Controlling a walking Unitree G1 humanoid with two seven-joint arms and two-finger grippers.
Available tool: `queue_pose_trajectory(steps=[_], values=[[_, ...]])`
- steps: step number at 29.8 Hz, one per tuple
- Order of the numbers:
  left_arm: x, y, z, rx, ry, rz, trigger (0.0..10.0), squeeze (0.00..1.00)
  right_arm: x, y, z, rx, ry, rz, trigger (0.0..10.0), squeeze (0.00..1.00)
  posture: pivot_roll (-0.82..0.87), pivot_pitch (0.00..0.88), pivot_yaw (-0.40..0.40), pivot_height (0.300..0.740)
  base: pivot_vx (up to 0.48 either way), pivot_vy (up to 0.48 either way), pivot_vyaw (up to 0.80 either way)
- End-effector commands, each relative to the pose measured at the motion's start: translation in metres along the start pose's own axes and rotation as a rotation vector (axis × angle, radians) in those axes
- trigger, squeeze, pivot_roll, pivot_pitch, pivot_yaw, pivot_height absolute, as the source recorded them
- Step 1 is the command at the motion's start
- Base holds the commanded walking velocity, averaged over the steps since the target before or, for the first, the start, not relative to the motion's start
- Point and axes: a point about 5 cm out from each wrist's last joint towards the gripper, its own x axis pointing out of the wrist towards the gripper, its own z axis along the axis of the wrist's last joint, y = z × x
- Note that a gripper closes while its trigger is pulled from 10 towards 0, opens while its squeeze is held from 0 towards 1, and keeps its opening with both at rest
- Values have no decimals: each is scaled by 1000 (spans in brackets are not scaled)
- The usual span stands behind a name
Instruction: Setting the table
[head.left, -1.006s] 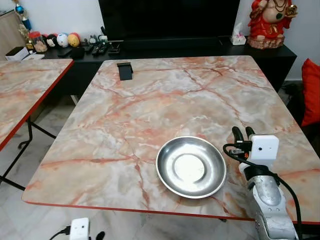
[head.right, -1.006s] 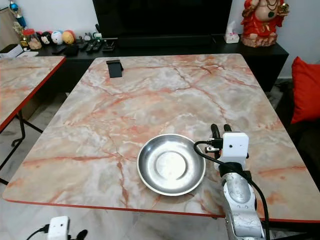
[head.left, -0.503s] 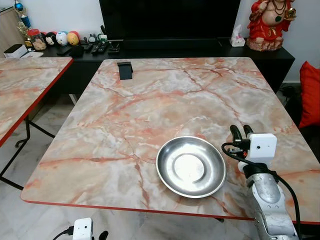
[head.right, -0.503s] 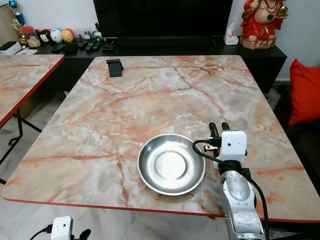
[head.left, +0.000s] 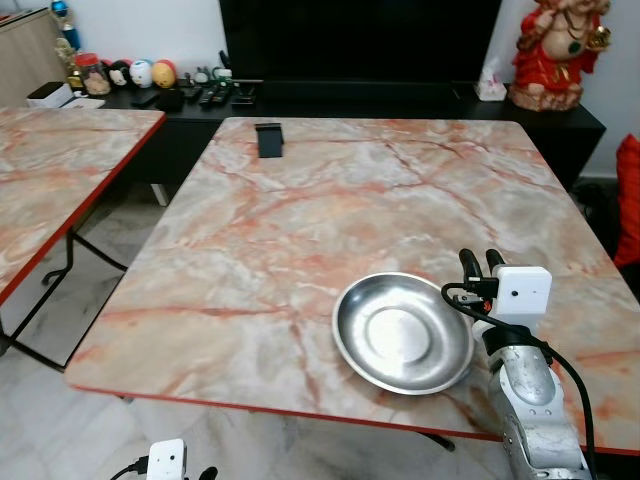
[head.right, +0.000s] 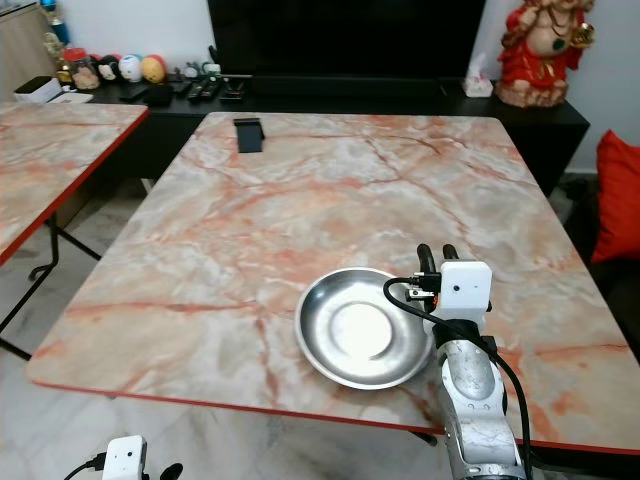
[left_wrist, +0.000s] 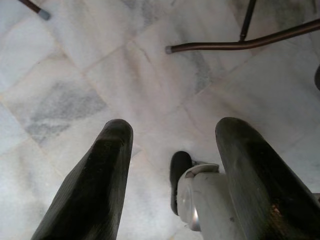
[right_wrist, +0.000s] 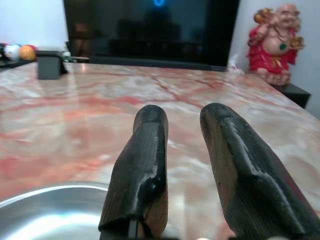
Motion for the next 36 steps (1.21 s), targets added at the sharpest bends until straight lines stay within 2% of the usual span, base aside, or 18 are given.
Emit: queue_pose_trajectory(steps=[1,9,18,36], values=[[-1,5,-1,-14,7,15,10000,0,3,1,1,-3,-1,-3,10000,0,-119,0,36,740,0,251,0],[-1,8,0,-27,6,26,10000,0,9,2,7,-20,-28,-15,10000,0,-120,0,44,740,0,256,0],[-2,11,0,-27,-4,32,10000,0,13,5,9,10,-34,-23,10000,0,-113,0,50,740,0,263,0],[-1,7,4,-31,-31,23,10000,0,16,13,13,29,-53,-2,10000,0,-111,0,48,740,0,296,0]])
